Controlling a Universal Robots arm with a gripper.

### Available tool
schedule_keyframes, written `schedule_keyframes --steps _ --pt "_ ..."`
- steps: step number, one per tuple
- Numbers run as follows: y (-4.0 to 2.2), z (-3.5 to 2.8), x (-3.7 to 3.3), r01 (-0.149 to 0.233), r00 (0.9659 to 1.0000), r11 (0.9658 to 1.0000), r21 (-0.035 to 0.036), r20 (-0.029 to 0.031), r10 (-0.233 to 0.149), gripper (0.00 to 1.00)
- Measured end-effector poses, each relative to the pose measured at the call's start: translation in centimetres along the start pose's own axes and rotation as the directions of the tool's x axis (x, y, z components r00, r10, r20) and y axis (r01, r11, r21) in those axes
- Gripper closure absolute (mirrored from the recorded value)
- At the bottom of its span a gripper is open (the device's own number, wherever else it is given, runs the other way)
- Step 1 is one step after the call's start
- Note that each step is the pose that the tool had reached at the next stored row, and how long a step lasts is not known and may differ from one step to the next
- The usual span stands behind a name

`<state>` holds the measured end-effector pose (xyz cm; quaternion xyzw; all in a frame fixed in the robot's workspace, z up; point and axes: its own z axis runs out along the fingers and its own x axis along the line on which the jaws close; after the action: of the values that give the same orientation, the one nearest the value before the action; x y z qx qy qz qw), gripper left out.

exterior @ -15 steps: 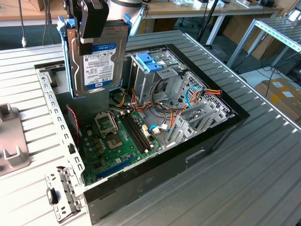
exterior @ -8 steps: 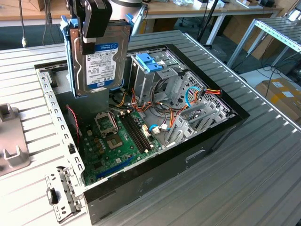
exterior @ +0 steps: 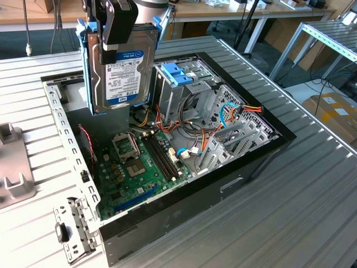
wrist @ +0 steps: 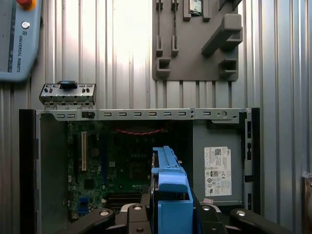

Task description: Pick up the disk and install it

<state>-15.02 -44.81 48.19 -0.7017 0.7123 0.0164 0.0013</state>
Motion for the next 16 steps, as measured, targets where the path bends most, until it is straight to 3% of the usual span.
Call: schedule_keyframes --steps 16 --pt "-1.02 -0.02 -0.02 0.000 1.0000 1.0000 -0.0001 0.0000 0.000 0.63"
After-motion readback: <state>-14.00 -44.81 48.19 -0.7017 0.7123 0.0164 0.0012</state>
